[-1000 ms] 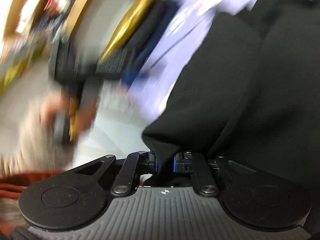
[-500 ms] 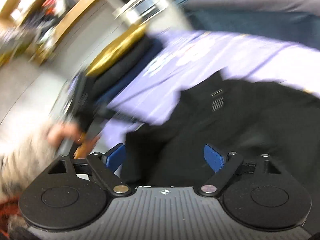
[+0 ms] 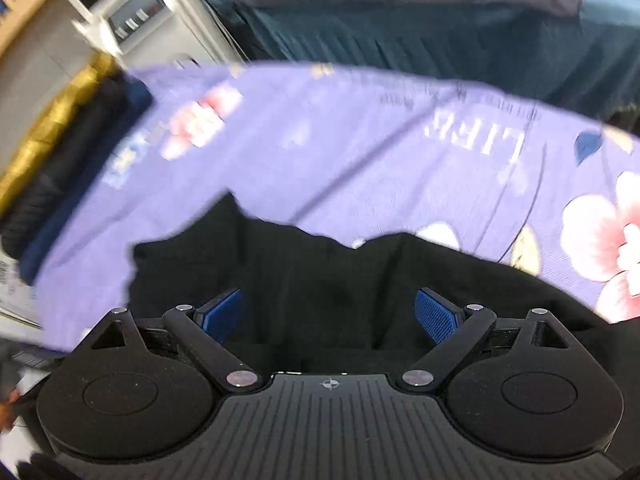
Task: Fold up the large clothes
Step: 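Grasp the jacket with both tools and lift it high to shake out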
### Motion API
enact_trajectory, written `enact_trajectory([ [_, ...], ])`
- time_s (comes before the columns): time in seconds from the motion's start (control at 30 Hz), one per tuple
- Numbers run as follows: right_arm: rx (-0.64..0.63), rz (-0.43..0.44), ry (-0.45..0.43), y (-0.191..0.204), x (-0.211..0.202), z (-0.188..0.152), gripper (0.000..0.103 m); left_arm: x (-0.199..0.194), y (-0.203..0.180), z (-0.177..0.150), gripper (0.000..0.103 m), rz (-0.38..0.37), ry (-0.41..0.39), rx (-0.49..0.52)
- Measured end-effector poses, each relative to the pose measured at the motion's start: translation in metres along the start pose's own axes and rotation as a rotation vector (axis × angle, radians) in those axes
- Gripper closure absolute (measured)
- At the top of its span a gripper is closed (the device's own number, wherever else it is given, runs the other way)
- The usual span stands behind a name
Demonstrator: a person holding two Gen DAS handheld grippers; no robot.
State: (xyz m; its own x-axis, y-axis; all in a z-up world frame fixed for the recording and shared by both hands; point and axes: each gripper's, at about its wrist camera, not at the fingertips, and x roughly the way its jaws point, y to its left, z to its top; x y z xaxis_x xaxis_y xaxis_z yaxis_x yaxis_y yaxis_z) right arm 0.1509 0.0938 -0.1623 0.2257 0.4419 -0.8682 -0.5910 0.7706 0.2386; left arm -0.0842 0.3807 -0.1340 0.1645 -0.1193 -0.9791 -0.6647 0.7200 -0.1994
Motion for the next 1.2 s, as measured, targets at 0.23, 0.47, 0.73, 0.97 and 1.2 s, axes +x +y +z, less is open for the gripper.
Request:
enact_trajectory([
  [0.23,0.071,-0.099,-0.011,0.009,0.027,-0.021,0.072,0.021,-0.008,-0.032,0.0,-0.03,0.044,-0.004],
  [0.47,0.33,0.049,-0.163,-0.006,-0.032,-0.037,0.099,0.002,-0.047,-0.022,0.022,-0.071,-0.009,0.174],
  [0.73,0.558,0.186,-0.459,-0.007,-0.161,-0.086,0.099,-0.081,-0.089,-0.005,0.059,-0.204,-0.287,0.422],
  [0.97,0.585,0.248,-0.733,0.003,-0.293,-0.135,0.099,-0.206,-0.134,-0.012,0.059,-0.366,-0.568,0.625],
  [1.2,0.502,0.371,-0.92,0.016,-0.396,-0.205,0.099,-0.298,-0.112,-0.078,0.059,-0.444,-0.718,0.643],
])
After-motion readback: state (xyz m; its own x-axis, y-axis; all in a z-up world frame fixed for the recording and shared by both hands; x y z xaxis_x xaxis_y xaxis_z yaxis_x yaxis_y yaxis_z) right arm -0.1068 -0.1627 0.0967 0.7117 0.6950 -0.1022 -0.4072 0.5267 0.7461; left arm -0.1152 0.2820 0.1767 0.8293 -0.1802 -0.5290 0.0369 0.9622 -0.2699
